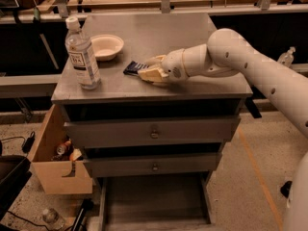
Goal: Place rxbar blueberry into bottom drawer
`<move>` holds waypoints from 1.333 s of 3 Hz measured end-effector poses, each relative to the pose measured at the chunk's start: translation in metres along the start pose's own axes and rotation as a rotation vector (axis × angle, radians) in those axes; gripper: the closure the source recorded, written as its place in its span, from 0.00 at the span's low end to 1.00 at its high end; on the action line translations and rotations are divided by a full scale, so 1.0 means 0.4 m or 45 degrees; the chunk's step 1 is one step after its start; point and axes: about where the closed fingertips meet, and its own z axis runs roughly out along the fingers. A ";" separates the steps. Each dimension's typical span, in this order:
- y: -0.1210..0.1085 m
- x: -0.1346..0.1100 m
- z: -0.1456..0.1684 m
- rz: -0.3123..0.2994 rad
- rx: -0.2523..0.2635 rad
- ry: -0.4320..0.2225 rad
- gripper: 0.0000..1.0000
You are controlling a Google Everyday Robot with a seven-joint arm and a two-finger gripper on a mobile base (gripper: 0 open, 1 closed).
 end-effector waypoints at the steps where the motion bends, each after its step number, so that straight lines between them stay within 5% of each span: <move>1: -0.008 -0.048 0.002 -0.022 0.040 0.026 1.00; 3: 0.025 -0.213 -0.118 -0.144 0.228 0.052 1.00; 4: 0.098 -0.234 -0.201 -0.195 0.305 0.067 1.00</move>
Offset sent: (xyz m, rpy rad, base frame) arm 0.0071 -0.0019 0.1218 -0.1311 -0.1934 -0.1544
